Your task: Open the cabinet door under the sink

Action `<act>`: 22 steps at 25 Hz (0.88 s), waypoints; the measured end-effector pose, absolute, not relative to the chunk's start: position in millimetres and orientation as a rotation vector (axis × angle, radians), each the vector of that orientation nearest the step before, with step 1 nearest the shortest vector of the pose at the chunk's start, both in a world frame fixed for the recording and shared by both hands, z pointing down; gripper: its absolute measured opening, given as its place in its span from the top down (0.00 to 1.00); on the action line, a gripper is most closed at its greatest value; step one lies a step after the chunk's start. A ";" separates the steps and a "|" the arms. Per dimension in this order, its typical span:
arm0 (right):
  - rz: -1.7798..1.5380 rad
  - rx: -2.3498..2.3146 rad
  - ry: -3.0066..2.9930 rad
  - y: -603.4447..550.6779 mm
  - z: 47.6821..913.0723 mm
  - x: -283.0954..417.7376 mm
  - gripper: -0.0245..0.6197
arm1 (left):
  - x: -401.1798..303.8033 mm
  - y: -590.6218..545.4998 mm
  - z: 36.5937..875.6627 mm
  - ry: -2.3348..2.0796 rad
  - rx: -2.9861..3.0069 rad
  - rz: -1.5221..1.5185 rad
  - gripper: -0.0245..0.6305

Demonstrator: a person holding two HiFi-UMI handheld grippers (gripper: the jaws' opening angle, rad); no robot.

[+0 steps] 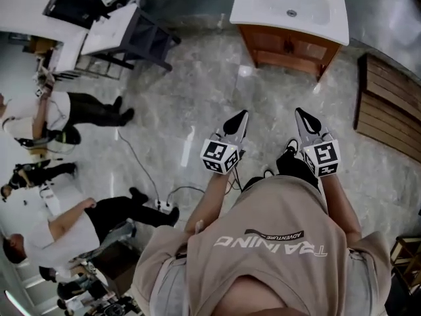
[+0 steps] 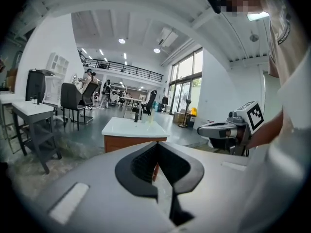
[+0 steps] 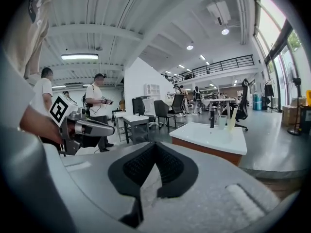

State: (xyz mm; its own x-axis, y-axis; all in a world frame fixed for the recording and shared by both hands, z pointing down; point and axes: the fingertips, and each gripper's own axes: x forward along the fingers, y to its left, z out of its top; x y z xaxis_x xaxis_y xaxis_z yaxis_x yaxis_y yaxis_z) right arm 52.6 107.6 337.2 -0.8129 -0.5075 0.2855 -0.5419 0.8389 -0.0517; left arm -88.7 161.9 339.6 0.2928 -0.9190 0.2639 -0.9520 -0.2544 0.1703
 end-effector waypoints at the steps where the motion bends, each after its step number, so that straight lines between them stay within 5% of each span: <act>1: 0.187 0.807 -2.754 96.5 338.6 55.6 0.96 | -87.4 148.8 334.3 -1.708 2.280 0.159 0.94; 22: 0.135 0.807 -2.689 -22.4 359.0 77.6 0.96 | -70.0 8.6 337.5 -1.660 2.264 0.195 0.94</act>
